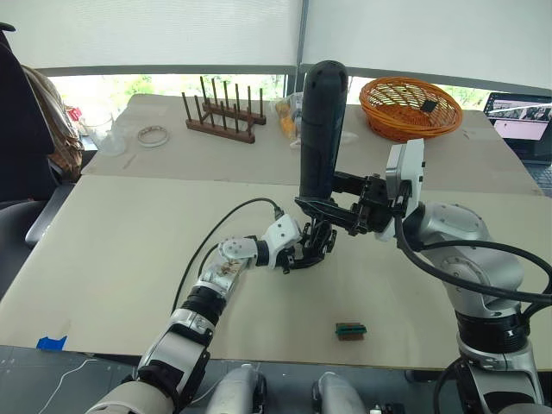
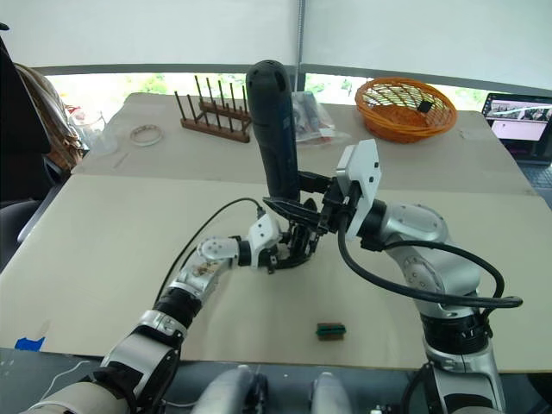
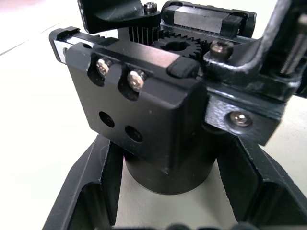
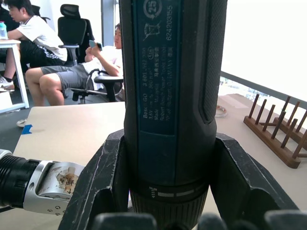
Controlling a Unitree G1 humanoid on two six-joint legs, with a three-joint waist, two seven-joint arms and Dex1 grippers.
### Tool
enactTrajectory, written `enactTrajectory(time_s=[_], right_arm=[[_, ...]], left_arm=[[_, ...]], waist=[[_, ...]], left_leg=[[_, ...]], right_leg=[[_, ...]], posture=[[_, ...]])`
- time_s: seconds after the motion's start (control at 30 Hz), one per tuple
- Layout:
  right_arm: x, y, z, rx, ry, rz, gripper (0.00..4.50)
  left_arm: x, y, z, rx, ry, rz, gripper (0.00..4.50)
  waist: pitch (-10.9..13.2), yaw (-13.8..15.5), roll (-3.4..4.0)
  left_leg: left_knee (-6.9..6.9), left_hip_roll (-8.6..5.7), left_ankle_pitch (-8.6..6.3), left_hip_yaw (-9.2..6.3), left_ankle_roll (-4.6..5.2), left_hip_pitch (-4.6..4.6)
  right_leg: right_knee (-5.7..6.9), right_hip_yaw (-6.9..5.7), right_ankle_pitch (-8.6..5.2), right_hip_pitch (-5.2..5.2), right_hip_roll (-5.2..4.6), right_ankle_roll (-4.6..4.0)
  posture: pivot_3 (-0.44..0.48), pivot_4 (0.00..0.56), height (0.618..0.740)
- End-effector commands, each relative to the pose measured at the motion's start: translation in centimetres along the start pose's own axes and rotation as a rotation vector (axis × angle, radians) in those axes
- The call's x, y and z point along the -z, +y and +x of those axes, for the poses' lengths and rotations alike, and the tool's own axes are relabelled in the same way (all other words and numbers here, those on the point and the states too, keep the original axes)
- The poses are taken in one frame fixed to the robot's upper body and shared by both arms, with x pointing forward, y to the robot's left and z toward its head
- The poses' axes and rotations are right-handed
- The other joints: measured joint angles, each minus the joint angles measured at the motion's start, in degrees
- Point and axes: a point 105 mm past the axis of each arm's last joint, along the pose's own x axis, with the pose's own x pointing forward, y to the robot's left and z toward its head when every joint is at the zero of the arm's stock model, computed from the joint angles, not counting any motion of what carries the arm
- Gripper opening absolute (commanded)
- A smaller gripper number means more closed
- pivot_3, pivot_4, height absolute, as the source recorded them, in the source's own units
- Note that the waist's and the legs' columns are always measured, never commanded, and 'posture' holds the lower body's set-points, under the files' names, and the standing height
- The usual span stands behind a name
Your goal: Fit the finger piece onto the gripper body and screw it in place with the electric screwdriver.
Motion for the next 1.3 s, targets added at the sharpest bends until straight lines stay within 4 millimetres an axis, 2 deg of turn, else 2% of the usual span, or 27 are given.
enactTrajectory(time_s=[0.03, 0.6, 1.3], right_arm=[[-0.6, 0.1, 0.0, 0.007, -0.026, -0.017, 1.93], [-0.6, 0.2, 0.2, 0.002, -0.031, -0.014, 1.93], [-0.4, 1.3, 0.4, -0.043, -0.039, -0.027, 1.93]], left_arm=[[-1.5, 0.3, 0.2, -0.004, -0.046, 0.039, 2.31], [-1.6, 0.4, 0.2, -0.010, -0.047, 0.038, 2.31], [-1.6, 0.3, 0.2, -0.006, -0.049, 0.042, 2.31]], waist=[[0.0, 0.0, 0.00], [0.0, 0.0, 0.00], [0.0, 0.0, 0.00]], left_leg=[[0.00, 0.00, 0.00, 0.00, 0.00, 0.00], [0.00, 0.00, 0.00, 0.00, 0.00, 0.00], [0.01, -0.01, 0.00, 0.00, 0.00, 0.00]], right_leg=[[0.00, 0.00, 0.00, 0.00, 0.00, 0.00], [0.00, 0.00, 0.00, 0.00, 0.00, 0.00], [0.01, 0.00, 0.00, 0.00, 0.00, 0.00]], posture=[[0.000, 0.150, 0.740], [0.000, 0.150, 0.740], [0.000, 0.150, 0.740]])
